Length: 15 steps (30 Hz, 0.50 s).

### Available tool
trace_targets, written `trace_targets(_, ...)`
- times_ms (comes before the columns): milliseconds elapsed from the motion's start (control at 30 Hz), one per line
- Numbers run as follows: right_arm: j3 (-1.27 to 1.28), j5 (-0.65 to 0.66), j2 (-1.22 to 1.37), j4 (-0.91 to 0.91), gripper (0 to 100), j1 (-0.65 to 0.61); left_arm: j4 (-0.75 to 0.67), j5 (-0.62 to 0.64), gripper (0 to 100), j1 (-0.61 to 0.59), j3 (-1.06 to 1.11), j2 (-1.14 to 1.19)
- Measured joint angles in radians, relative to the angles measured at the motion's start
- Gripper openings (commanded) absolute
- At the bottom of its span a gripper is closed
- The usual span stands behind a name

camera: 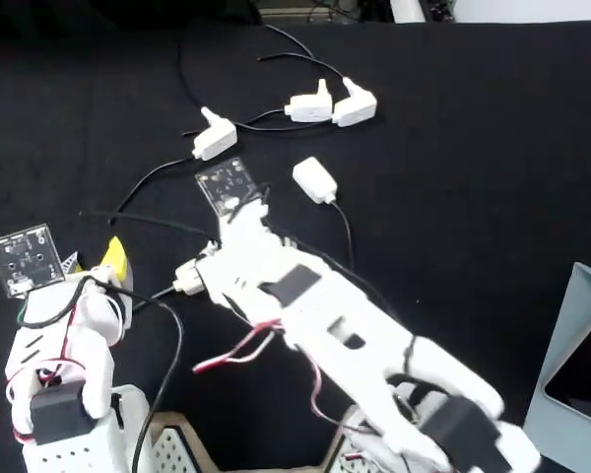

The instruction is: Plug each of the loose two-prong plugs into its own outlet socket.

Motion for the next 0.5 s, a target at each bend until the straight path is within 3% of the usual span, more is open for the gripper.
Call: trace_targets(500, -0.091, -0.057, 0.184, -0.012, 1.2, 0.049, -0.005, 0.0, 19, 0.0, 0.0, 0.0)
